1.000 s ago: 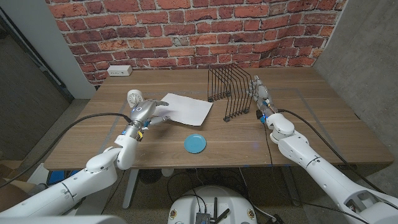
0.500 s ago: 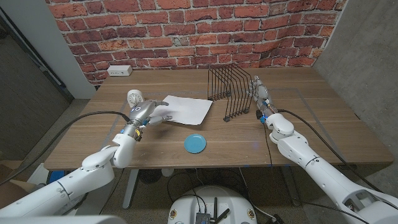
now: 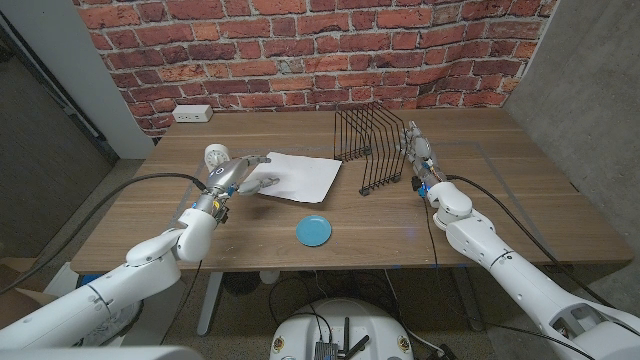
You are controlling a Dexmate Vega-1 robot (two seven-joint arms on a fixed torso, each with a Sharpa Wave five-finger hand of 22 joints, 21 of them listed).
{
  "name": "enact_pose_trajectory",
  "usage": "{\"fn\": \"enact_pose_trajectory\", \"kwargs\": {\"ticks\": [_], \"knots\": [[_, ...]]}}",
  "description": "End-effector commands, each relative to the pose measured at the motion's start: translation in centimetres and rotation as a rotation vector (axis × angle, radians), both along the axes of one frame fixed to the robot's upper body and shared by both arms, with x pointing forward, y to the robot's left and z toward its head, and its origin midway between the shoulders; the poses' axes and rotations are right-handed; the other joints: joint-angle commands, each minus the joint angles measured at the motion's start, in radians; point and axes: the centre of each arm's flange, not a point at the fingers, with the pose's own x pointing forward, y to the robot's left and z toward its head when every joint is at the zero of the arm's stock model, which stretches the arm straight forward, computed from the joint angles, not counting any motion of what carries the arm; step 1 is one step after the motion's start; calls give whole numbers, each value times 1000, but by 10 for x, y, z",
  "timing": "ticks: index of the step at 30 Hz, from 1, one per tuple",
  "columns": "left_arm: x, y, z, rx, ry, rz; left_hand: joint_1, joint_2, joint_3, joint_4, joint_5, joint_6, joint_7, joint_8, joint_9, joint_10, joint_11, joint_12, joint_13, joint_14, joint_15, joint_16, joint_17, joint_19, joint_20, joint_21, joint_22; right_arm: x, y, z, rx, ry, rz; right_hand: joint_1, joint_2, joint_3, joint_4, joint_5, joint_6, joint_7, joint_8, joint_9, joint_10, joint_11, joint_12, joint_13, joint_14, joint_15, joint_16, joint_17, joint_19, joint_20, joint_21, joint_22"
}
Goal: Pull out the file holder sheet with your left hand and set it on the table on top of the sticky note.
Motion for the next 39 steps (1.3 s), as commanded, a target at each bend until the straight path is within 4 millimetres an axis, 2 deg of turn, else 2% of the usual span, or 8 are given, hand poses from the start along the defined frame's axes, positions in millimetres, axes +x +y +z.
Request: {"fn": "enact_pose_trajectory", "kwargs": {"ticks": [1,15,29,39], "knots": [[10,0,8,-127,75,-98,-14,12,9,-4,-4,-27,-2,1,0,-46,6,-2,1,-42,-100,-3,1,-27,-153,-2,1,-3,-5,2,-30,2,-6,-2,51,11,0,2,4,-1,3,5,4,0,5,1,-1,0,6,2,0,5,4,4],[25,-3,23,-291,105,-233,-47,54,21,-6,-5,-94,5,-1,0,-132,38,1,0,-119,-74,1,3,-66,-149,1,1,-8,-22,2,-24,-11,-20,-3,47,10,-2,2,-5,1,0,5,1,3,4,1,-9,0,3,2,-9,-10,2,3],[31,-4,40,-423,116,-338,-69,75,25,-7,-4,-136,7,0,-1,-167,60,3,0,-157,-56,1,3,-91,-142,0,1,-13,-28,1,-39,-13,-25,-4,46,9,-1,1,-9,2,0,4,-1,3,3,1,-12,-1,2,2,-11,-13,2,3],[40,4,40,-569,96,-382,-92,98,31,-2,-3,-179,15,-4,-1,-190,73,5,0,-177,-44,3,4,-106,-136,2,1,-18,-30,8,-53,-22,-21,-5,45,9,-1,2,-15,2,-2,4,-6,1,2,1,-16,-3,0,1,-15,-17,1,3]]}}
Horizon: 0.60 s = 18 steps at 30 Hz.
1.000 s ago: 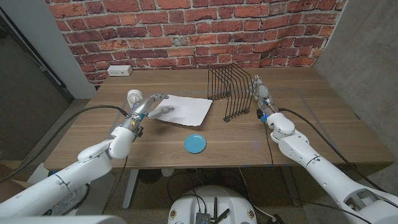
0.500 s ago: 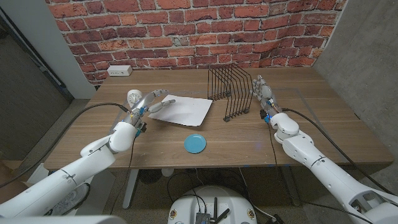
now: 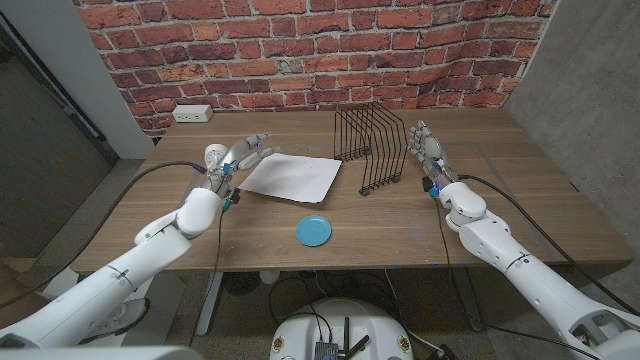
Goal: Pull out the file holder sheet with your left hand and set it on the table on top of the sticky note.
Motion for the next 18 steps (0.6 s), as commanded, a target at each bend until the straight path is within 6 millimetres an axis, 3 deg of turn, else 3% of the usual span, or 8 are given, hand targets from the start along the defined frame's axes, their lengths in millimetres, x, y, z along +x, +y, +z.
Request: {"fn": "enact_pose_trajectory", "kwargs": {"ticks": [1,8,18], "knots": [[9,7,4,-160,-3,-61,-5,13,11,0,-3,-19,1,-4,3,-11,0,5,-1,-9,-52,4,1,-3,-134,1,1,-5,-3,6,-19,-6,2,-5,45,4,4,2,-8,1,-2,4,-6,0,2,3,-9,-3,0,1,-5,-7,1,3],[17,15,0,-227,10,-125,-12,28,18,-6,-2,-51,-9,-3,3,-34,8,4,-1,-22,-51,4,0,-7,-130,4,1,-6,-3,6,-15,-8,1,-10,42,3,7,2,-16,4,-3,4,-11,0,1,3,-15,-4,-3,1,-13,-11,-1,3],[32,11,3,-281,34,-210,-45,47,21,-13,-3,-142,18,-5,2,-105,24,2,-1,-84,-27,0,1,-37,-126,1,1,-8,-3,2,-18,-12,2,-15,34,0,10,2,-25,4,-5,3,-16,-2,0,2,-20,-3,-6,-1,-20,-13,-2,3]]}}
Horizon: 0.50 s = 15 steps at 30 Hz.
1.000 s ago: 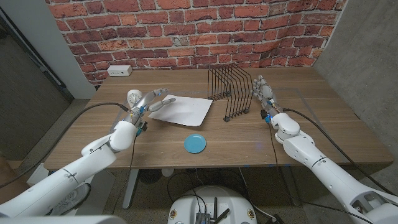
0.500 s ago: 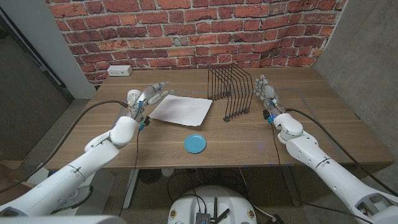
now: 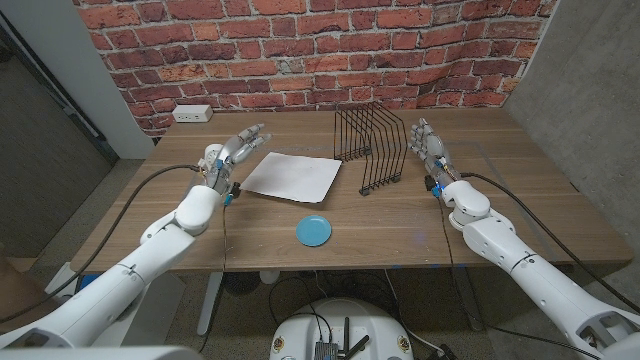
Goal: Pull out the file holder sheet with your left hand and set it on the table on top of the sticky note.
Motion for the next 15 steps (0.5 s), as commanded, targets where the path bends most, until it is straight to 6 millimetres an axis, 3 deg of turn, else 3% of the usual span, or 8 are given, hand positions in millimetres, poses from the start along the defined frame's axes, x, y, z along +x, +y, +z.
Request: {"fn": "enact_pose_trajectory", "kwargs": {"ticks": [1,6,15], "knots": [[17,-3,1,-94,17,-101,-21,9,4,-2,-3,-28,10,-1,2,-25,0,0,-1,-17,-23,1,4,-14,-126,1,1,-3,-2,-2,-6,-6,-3,-9,28,2,7,2,-10,-2,-1,3,-6,-3,-1,2,-10,-3,-7,2,-10,-2,-2,3],[21,-9,-1,-108,15,-128,-51,33,7,7,-1,-69,33,0,2,-63,19,1,-1,-52,-6,1,6,-41,-119,-1,1,-5,-2,-2,-20,-8,-10,-11,26,1,8,2,-11,-2,-1,3,-6,-3,-1,2,-12,-5,-8,1,-12,-4,-2,2],[33,-18,-9,-187,33,-168,-85,58,12,15,1,-124,46,0,2,-111,42,0,-1,-92,15,2,6,-65,-107,1,1,-4,5,-4,-32,-6,-20,-17,27,-1,14,3,-12,-2,1,3,-6,-3,0,2,-11,-9,-7,1,-13,-7,-1,2]]}}
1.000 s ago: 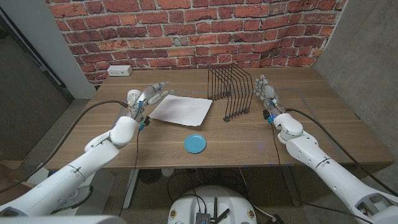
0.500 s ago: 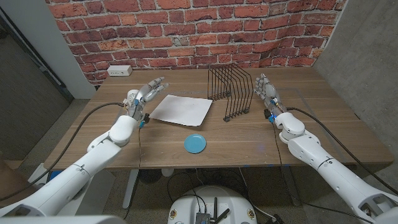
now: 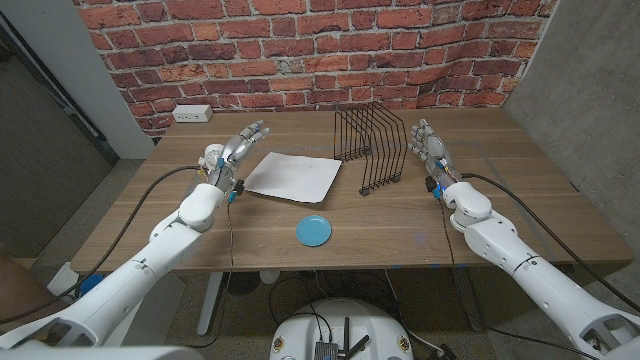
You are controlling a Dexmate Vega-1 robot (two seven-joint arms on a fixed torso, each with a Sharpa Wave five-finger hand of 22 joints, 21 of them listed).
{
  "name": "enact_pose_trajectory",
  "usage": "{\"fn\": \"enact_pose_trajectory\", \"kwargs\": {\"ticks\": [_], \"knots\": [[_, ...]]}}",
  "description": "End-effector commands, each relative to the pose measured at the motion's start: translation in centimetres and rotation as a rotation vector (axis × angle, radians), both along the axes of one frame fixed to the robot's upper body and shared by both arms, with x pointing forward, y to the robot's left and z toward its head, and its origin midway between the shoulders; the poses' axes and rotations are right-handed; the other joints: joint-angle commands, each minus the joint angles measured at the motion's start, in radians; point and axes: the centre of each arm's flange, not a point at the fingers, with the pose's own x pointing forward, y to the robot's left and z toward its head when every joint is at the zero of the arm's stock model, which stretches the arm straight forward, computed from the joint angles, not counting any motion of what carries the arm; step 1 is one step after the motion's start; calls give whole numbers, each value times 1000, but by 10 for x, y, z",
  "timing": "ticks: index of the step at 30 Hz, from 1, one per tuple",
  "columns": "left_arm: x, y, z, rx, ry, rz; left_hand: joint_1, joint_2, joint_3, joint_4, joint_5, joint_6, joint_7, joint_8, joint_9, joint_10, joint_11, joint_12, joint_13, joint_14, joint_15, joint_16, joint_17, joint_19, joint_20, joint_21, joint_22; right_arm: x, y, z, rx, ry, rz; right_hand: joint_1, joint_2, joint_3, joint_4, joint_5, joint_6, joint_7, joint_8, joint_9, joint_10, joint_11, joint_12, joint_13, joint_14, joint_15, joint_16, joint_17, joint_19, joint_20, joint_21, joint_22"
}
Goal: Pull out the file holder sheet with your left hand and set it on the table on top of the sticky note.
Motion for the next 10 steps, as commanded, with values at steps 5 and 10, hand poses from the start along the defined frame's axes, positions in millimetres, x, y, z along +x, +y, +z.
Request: {"fn": "enact_pose_trajectory", "kwargs": {"ticks": [5,10], "knots": [[25,-12,-10,-114,26,-69,-21,9,5,9,2,-19,3,2,2,-20,8,1,-1,-11,7,4,4,-7,-104,2,1,2,9,-4,-10,2,-23,-16,35,2,15,4,-3,-1,1,3,-1,1,1,2,-5,-5,0,1,-2,-3,0,2],[35,-14,-18,-139,47,-77,-29,15,6,13,3,-23,8,3,2,-22,10,4,-1,-11,9,6,4,-7,-101,3,1,3,10,-7,8,11,-44,-21,35,0,21,5,-5,0,1,3,1,0,2,1,-6,-10,0,1,-13,-7,-4,2]]}}
